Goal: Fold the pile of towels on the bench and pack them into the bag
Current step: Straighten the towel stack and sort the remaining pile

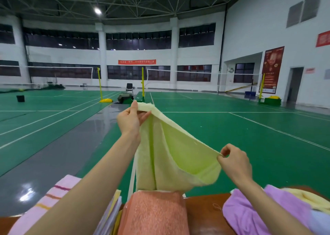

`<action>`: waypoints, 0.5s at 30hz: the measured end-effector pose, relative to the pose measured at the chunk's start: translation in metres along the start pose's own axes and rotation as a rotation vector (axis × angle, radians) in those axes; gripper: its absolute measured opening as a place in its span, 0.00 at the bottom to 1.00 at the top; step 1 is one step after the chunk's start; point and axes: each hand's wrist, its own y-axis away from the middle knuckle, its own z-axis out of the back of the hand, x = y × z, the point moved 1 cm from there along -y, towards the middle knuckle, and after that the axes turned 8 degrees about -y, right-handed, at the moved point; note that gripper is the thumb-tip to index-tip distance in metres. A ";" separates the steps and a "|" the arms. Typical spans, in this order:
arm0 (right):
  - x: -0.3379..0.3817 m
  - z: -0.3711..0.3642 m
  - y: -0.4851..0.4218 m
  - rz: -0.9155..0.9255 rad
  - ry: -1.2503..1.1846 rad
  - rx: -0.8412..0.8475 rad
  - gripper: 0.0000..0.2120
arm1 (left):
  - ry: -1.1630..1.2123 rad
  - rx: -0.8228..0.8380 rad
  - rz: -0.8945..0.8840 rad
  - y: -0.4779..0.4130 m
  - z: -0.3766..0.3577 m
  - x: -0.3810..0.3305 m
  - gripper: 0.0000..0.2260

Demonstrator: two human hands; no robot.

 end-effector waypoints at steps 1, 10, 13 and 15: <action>-0.003 0.001 0.000 0.002 -0.007 -0.010 0.02 | -0.013 -0.001 0.000 -0.001 0.004 0.000 0.12; -0.015 0.003 -0.001 0.157 -0.363 0.150 0.09 | 0.037 -0.040 -0.010 -0.010 0.014 -0.008 0.11; -0.016 0.009 0.003 0.231 -0.532 0.274 0.12 | 0.068 -0.056 -0.013 -0.014 0.018 -0.010 0.11; -0.019 0.009 0.004 0.292 -0.573 0.309 0.19 | 0.074 -0.067 -0.008 -0.019 0.022 -0.009 0.11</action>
